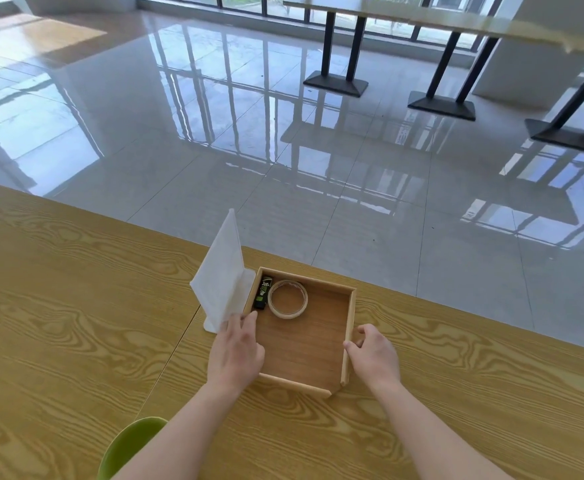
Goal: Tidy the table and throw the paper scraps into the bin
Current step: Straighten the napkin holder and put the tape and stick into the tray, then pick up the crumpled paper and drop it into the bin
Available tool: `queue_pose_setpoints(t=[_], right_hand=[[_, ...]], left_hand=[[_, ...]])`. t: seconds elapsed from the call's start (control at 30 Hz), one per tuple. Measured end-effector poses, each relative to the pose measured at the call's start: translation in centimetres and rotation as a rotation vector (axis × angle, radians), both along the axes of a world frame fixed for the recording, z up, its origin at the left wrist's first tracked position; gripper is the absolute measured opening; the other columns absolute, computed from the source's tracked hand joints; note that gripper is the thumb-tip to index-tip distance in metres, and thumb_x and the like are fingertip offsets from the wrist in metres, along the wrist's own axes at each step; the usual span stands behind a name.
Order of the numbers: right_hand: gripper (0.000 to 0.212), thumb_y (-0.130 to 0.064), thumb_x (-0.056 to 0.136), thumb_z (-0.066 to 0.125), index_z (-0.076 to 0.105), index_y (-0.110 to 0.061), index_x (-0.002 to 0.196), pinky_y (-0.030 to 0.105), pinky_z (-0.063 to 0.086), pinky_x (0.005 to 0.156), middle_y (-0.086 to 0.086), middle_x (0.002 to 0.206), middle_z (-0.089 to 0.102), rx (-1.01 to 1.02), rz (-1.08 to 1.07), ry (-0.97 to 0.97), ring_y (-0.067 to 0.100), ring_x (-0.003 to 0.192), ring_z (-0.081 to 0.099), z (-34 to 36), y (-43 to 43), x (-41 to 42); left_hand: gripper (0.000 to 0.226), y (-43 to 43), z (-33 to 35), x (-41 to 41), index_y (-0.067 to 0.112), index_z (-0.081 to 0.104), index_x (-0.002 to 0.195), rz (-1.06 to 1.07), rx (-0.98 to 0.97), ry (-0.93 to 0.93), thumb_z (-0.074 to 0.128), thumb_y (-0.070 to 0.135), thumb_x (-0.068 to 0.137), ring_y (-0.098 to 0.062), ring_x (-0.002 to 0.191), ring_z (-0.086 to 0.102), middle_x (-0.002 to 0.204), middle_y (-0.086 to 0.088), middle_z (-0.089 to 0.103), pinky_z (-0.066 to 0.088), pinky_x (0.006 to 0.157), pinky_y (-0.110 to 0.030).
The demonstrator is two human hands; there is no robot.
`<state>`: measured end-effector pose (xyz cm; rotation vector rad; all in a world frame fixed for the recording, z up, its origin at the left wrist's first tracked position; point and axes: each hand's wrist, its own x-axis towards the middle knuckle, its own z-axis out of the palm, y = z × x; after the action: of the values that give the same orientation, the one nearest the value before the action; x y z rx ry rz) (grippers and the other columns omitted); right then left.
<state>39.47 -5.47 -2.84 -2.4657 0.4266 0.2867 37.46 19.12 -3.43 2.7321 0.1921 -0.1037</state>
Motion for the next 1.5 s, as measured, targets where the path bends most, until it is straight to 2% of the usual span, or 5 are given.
queue_pose_setpoints(t=[0.2,0.6,0.93,1.27,1.5], right_hand=[[0.044,-0.032,0.093,0.064,0.056,-0.014,0.133,0.03,0.048,0.077,0.0,0.101,0.065,-0.025,0.041,-0.046,0.016,0.092,0.06,2.0,-0.4,-0.3],[0.062,-0.045,0.091,0.063,0.045,-0.015,0.143,0.042,0.047,0.101,0.008,0.136,0.054,-0.105,0.12,-0.047,0.028,0.127,0.05,7.2,-2.4,-2.2],[0.062,-0.048,0.089,0.065,0.047,-0.015,0.139,0.04,0.046,0.096,0.008,0.129,0.057,-0.228,0.064,-0.169,0.028,0.12,0.053,12.8,-5.4,-5.9],[0.061,-0.049,0.088,0.065,0.047,-0.013,0.134,0.045,0.048,0.096,0.01,0.126,0.055,-0.356,0.064,-0.317,0.033,0.12,0.052,22.7,-11.2,-9.0],[0.066,-0.052,0.089,0.063,0.043,-0.015,0.14,0.044,0.046,0.096,0.009,0.133,0.054,-0.48,0.09,-0.499,0.032,0.126,0.048,31.7,-16.3,-11.3]], left_hand=[[0.063,-1.7,1.8,-0.1,0.017,0.033,0.146,-0.112,0.084,-0.004,0.052,0.022,0.087,-0.025,0.122,0.045,0.141,-0.01,0.041,0.042,0.1,-0.033],[0.062,-5.5,7.3,0.0,0.017,0.03,0.144,-0.328,0.203,-0.117,0.053,0.026,0.088,-0.029,0.135,0.034,0.145,-0.014,0.038,0.037,0.108,-0.039],[0.062,-8.8,12.1,0.2,0.018,0.033,0.144,-0.472,0.235,-0.267,0.054,0.03,0.086,-0.03,0.131,0.037,0.139,-0.013,0.042,0.034,0.11,-0.043],[0.078,-16.3,19.4,-0.8,0.021,0.017,0.148,-0.538,0.232,-0.431,0.058,0.043,0.085,-0.034,0.138,0.027,0.148,-0.015,0.03,0.028,0.114,-0.052],[0.086,-22.6,27.6,-1.1,0.019,0.011,0.151,-0.521,0.201,-0.639,0.059,0.047,0.085,-0.037,0.142,0.02,0.151,-0.017,0.025,0.025,0.113,-0.059]])
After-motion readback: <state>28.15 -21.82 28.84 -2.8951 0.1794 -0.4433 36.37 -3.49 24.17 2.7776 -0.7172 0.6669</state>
